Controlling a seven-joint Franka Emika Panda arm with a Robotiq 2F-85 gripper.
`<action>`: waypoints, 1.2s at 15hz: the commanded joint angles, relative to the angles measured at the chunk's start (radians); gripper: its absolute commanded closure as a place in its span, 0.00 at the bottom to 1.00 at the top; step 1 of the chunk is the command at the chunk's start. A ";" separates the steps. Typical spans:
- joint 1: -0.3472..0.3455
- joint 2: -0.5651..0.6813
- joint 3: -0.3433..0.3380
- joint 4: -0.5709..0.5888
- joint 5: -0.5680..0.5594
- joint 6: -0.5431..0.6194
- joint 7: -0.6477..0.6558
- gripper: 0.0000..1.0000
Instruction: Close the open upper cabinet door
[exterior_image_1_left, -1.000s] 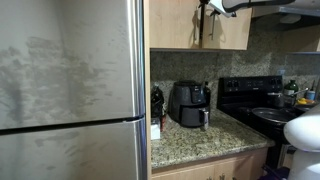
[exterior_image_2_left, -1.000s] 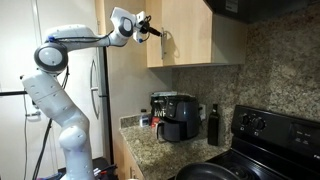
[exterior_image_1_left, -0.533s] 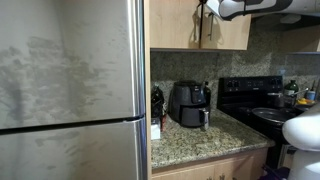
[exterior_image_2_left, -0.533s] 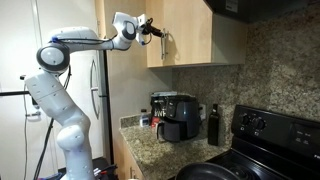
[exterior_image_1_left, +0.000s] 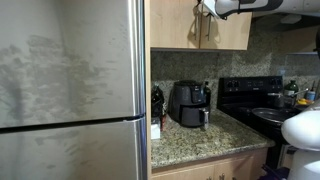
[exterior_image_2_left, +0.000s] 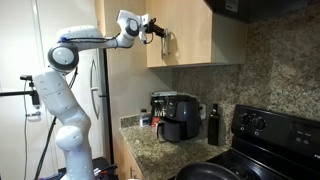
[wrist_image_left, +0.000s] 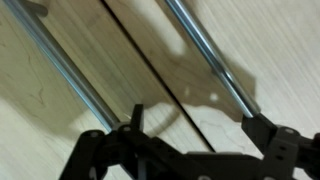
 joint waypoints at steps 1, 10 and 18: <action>-0.102 0.070 0.044 0.132 -0.132 -0.120 0.084 0.00; 0.151 -0.178 -0.168 0.012 0.203 -0.496 -0.290 0.00; 0.184 -0.462 -0.419 -0.087 0.240 -1.085 -0.667 0.00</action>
